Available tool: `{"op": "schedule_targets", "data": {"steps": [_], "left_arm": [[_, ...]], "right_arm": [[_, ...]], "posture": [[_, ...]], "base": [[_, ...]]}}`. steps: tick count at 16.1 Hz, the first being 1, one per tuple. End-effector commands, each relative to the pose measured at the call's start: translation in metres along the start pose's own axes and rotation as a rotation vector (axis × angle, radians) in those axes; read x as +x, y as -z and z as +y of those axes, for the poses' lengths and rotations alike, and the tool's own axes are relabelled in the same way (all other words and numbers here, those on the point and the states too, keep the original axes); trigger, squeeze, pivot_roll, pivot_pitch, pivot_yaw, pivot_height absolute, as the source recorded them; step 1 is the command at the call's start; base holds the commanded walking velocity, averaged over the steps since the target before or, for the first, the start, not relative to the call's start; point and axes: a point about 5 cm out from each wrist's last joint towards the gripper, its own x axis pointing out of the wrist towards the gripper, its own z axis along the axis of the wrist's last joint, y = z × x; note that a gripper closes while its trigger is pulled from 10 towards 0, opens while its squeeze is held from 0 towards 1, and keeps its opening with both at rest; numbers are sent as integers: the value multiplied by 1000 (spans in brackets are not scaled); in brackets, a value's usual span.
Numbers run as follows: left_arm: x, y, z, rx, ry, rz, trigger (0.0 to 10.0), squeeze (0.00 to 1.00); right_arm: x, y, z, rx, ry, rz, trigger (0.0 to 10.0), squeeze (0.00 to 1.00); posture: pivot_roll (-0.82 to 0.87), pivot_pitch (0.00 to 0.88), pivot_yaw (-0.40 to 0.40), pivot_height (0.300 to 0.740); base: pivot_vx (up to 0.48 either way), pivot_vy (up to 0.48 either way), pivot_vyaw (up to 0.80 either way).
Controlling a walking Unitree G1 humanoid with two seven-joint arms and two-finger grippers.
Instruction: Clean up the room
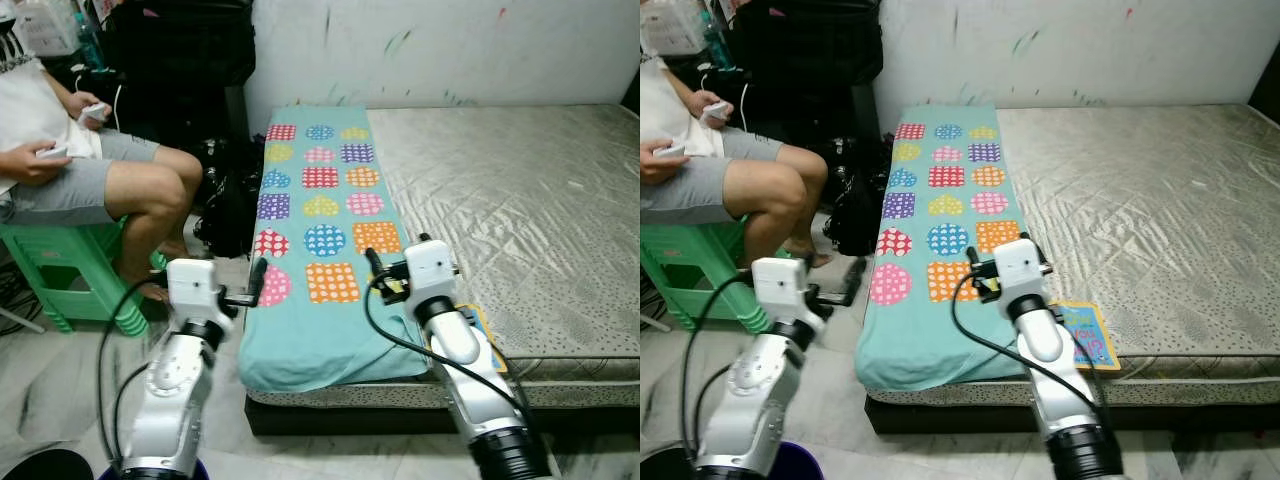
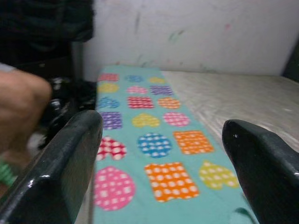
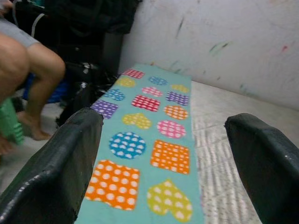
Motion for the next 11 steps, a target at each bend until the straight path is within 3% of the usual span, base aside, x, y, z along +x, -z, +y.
{"op": "schedule_targets", "data": {"steps": [1, 11], "left_arm": [[1, -7, 3, 14, -4, -28, 10000, 0], [1, -6, 3, 13, 2, -27, 10000, 0]], "right_arm": [[2, -4, 1, 11, -7, -13, 10000, 0], [3, -4, 1, 19, -3, -15, 10000, 0]], "posture": [[-126, 3, -4, 740], [-125, 10, -1, 740]], "base": [[0, 0, 0], [294, 0, 0]]}}
